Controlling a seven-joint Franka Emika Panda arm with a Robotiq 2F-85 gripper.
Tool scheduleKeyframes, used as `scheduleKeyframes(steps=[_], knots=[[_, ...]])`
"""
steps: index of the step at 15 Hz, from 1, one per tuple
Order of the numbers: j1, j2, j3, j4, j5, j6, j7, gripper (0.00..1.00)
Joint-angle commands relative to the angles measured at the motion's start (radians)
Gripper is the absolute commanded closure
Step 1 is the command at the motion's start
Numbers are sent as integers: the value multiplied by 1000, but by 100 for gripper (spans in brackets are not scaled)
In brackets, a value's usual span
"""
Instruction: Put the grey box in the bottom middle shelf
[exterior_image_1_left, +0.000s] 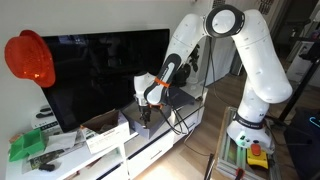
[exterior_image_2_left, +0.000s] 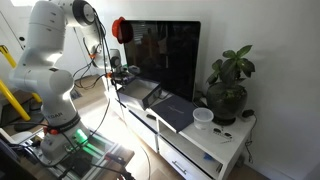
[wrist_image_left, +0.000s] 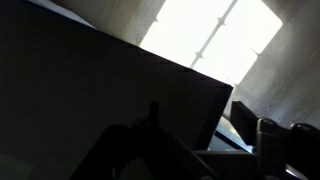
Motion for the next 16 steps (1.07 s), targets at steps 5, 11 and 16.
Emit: scheduleKeyframes(steps=[5,11,16], knots=[[-7,87,18,0,16,162,-18,32],[-25,77,29,-17,41,157,-11,61],[-36,43,42,-39,72,134,-1,95]])
